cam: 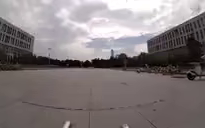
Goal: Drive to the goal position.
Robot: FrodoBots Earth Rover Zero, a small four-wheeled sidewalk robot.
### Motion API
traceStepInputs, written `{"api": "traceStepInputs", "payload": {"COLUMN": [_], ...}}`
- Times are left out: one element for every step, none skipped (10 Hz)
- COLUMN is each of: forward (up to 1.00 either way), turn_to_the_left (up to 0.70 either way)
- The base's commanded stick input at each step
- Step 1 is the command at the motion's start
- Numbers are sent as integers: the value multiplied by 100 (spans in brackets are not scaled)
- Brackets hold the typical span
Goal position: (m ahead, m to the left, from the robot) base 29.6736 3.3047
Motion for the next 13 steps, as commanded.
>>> {"api": "traceStepInputs", "payload": {"forward": [70, 70, 70, 70, 70, 70, 70, 70, 70, 70, 70, 70, 70], "turn_to_the_left": [0, 0, 0, 0, 0, 0, 0, 0, 0, 0, 0, 0, 0]}}
